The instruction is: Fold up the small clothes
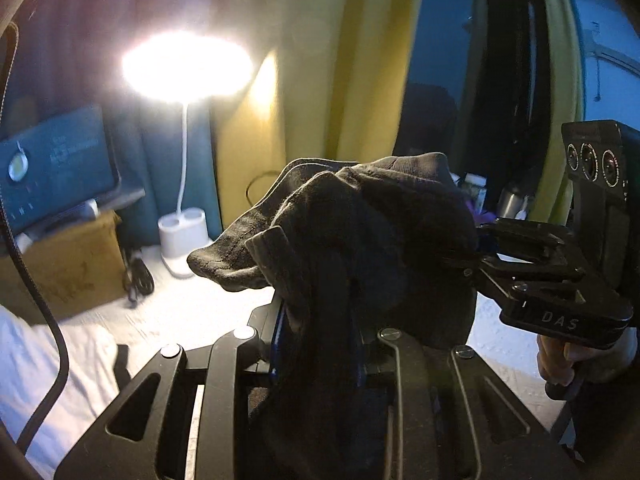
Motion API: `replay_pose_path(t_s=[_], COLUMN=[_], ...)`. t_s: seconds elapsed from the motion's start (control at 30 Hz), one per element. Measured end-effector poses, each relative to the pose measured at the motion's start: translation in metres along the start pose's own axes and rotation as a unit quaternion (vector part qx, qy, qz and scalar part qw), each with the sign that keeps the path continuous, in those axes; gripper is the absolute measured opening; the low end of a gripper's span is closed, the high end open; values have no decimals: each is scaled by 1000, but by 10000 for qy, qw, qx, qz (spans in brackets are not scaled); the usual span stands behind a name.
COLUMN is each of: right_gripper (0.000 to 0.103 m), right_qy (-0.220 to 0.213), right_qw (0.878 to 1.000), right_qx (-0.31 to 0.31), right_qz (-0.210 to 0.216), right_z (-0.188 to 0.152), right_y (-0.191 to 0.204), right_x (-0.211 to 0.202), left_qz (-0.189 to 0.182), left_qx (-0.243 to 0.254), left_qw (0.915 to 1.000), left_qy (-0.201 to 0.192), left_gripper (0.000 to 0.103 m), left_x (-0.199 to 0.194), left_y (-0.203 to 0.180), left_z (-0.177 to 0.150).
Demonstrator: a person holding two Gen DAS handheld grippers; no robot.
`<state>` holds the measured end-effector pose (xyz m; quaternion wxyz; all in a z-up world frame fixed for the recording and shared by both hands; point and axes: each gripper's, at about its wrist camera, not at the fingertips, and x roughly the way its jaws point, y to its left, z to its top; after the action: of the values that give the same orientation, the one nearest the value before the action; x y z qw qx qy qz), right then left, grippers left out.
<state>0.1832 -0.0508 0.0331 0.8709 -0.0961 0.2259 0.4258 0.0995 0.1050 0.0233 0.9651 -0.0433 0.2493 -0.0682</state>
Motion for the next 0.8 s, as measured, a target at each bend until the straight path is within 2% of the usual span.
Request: replay_pose_path(t_s=[0.4, 0.8], right_gripper=[24, 24], right_qy=[-747, -1290], right_qw=[9965, 9888], right_qx=[-366, -742], right_qz=[-23, 104], right_z=[23, 34], right_y=[43, 88], right_x=[-87, -136], left_qz=[68, 340], left_qx=[403, 605], left_qw=[9971, 9910], left_qy=[-647, -1145], left_gripper=[24, 24], left_x=[-81, -142], left_y=[-30, -35], left_z=[18, 20])
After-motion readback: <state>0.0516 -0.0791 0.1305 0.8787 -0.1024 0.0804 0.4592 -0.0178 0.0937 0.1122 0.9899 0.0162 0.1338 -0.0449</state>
